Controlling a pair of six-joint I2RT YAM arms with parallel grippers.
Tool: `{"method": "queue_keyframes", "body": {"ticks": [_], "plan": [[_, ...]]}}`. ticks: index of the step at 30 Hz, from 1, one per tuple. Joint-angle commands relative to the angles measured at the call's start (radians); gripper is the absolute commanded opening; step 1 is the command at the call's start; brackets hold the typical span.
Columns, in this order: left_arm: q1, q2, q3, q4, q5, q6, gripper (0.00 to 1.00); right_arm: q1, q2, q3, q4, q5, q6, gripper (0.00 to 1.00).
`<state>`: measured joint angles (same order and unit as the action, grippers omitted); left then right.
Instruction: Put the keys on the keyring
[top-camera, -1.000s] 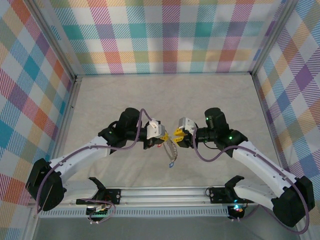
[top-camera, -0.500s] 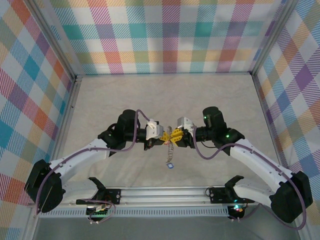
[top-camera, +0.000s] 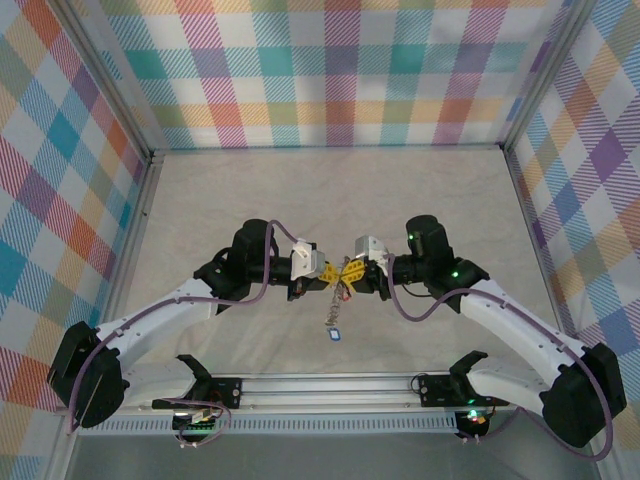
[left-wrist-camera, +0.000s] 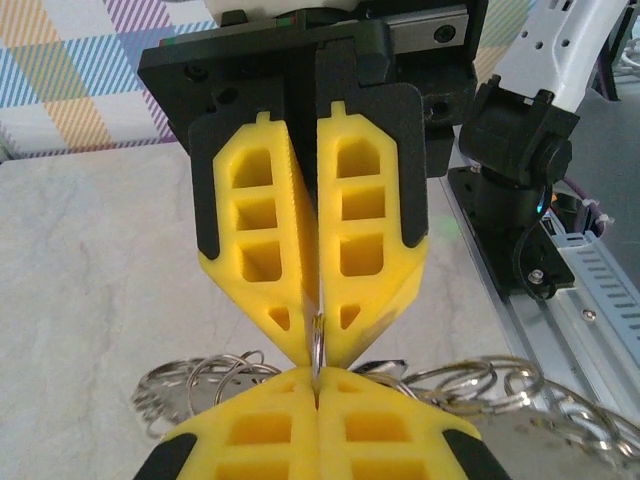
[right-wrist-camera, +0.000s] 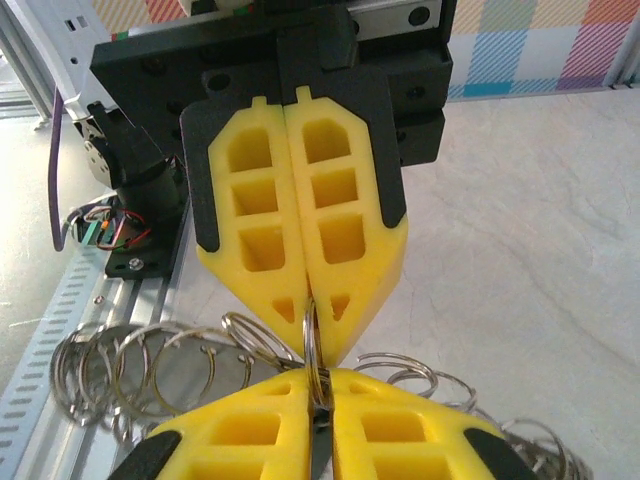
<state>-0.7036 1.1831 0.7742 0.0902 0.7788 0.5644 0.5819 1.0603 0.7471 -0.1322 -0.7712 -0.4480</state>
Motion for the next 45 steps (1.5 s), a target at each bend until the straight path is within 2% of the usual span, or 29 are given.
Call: {"method": "queue_keyframes", "body": {"ticks": [1,6,12,19,40,45], "plan": [[0.004,-0.020,0.000,0.049,0.050,-0.003,0.00,-0.007,-0.017,0.002,0.046,-0.037,0.006,0.11],[0.004,-0.009,0.043,-0.054,0.035,0.023,0.08,0.001,-0.011,0.024,0.000,-0.036,-0.023,0.00],[0.002,0.036,0.131,-0.261,-0.096,0.071,0.11,0.024,0.020,0.106,-0.195,0.079,-0.124,0.00],[-0.011,0.059,0.159,-0.283,-0.122,0.072,0.08,0.072,0.068,0.214,-0.382,0.195,-0.215,0.00],[-0.021,0.094,0.169,-0.240,-0.033,0.071,0.14,0.087,0.114,0.228,-0.374,0.191,-0.212,0.00],[-0.022,0.101,0.175,-0.258,-0.036,0.076,0.12,0.088,0.102,0.221,-0.366,0.197,-0.206,0.00]]}}
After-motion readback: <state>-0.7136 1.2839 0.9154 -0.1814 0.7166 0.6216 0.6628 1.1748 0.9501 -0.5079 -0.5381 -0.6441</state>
